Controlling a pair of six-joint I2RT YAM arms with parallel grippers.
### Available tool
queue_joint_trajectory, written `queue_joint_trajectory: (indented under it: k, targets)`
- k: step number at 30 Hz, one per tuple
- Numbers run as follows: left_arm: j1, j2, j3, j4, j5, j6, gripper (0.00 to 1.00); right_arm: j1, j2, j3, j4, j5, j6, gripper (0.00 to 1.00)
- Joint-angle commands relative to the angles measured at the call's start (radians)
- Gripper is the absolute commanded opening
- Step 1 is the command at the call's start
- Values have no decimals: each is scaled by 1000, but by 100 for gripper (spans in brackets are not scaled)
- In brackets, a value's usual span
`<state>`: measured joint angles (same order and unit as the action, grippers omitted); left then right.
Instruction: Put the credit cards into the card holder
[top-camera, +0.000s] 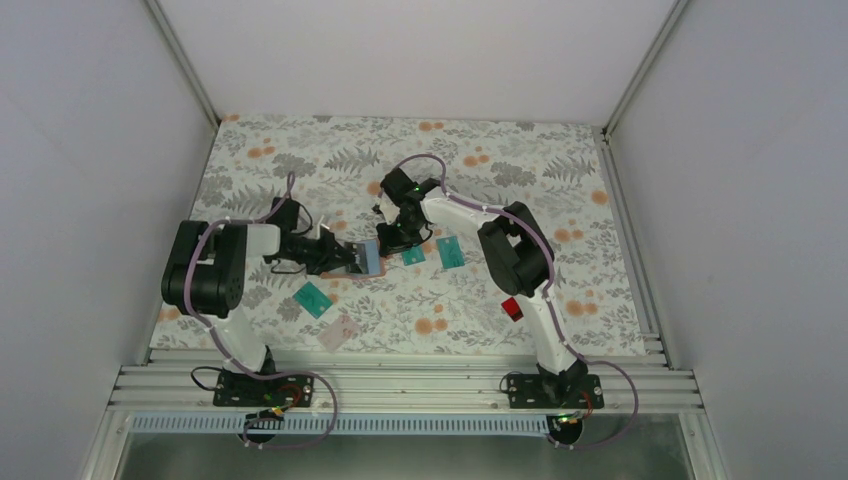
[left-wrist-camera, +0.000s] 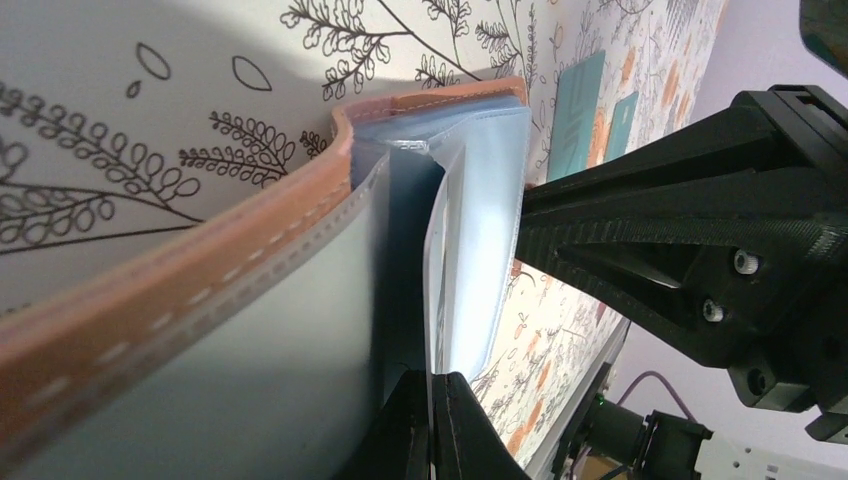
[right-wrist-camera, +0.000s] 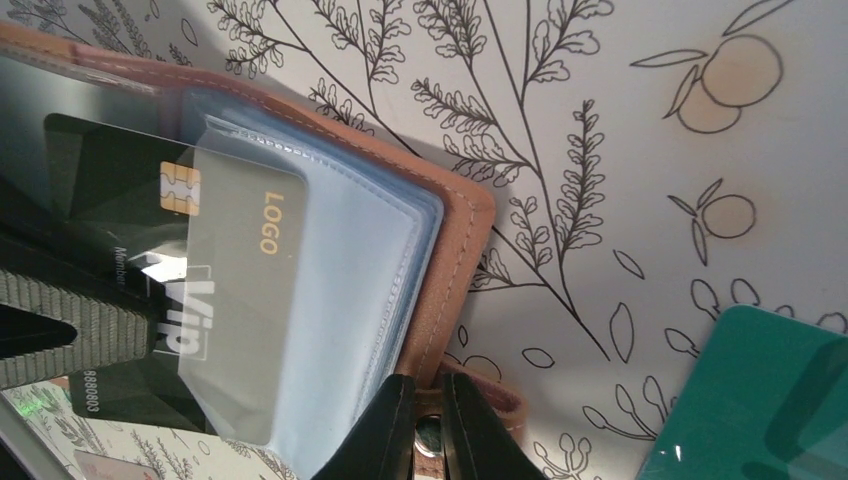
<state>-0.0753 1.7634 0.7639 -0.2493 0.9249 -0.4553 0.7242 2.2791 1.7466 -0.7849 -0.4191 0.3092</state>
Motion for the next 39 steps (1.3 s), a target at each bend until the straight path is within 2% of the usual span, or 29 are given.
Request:
queue_joint_trajectory:
  k: [1, 6, 10, 16, 26, 39]
  targets:
    - [-24, 58, 29, -40, 7, 73, 2, 14, 84, -54, -33, 62, -12, 10]
    - [-41, 87, 52, -38, -1, 65, 3, 14, 83, -54, -34, 62, -13, 9]
    - [-53, 79, 78, -56, -25, 56, 12, 14, 84, -53, -36, 62, -14, 9]
    - [-60, 34, 137, -177, -132, 81, 28, 14, 81, -56, -33, 64, -13, 9]
    - [-88, -1, 210, -336, -290, 96, 42, 14, 83, -57, -24, 57, -11, 8]
    - [-141, 23, 272, -381, -364, 79, 45, 14, 83, -61, -12, 47, -11, 8]
